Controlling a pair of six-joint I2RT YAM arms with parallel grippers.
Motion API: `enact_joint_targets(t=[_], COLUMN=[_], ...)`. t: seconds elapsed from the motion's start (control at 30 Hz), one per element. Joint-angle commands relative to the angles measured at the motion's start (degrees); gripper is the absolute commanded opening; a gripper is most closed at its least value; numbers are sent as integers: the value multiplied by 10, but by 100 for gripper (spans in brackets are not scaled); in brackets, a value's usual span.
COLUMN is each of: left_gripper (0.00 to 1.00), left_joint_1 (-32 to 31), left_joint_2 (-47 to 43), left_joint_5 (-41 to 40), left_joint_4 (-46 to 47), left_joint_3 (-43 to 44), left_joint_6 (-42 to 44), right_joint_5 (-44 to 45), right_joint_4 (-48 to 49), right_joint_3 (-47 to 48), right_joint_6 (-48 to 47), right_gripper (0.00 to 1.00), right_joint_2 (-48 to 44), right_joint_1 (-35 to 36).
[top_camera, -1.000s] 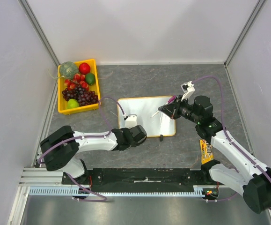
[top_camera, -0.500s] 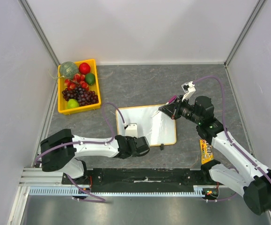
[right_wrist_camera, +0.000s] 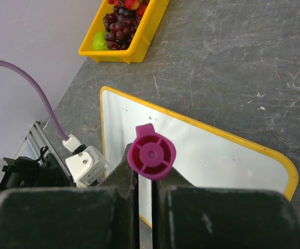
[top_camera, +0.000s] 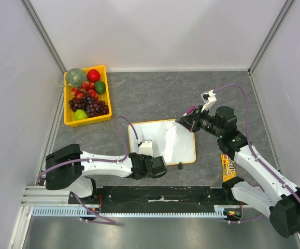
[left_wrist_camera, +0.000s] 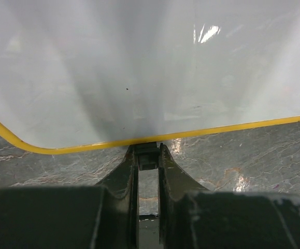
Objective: Write a sentence on the whiteboard
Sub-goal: Move the whiteboard to the center of the board.
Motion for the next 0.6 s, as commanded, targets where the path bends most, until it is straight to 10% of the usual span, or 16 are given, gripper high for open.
enact_joint_targets(t=[0.0, 0.27, 0.57], left_gripper=[13, 56, 70], left_joint_1=[-20, -27, -37], left_joint_2=[-1, -24, -52], left_joint_5=[51, 45, 44], left_joint_4=[-14, -6, -11], left_joint_3=[-16, -28, -48], left_joint_6=[-46, -44, -47], right_joint_5=[-6, -6, -5], right_joint_4=[7, 6, 6], right_joint_3=[3, 3, 4], right_joint_6=[-2, -1, 1], right_gripper=[0, 0, 0], right_joint_2=[-7, -7, -7], right_joint_1=[-2, -3, -2])
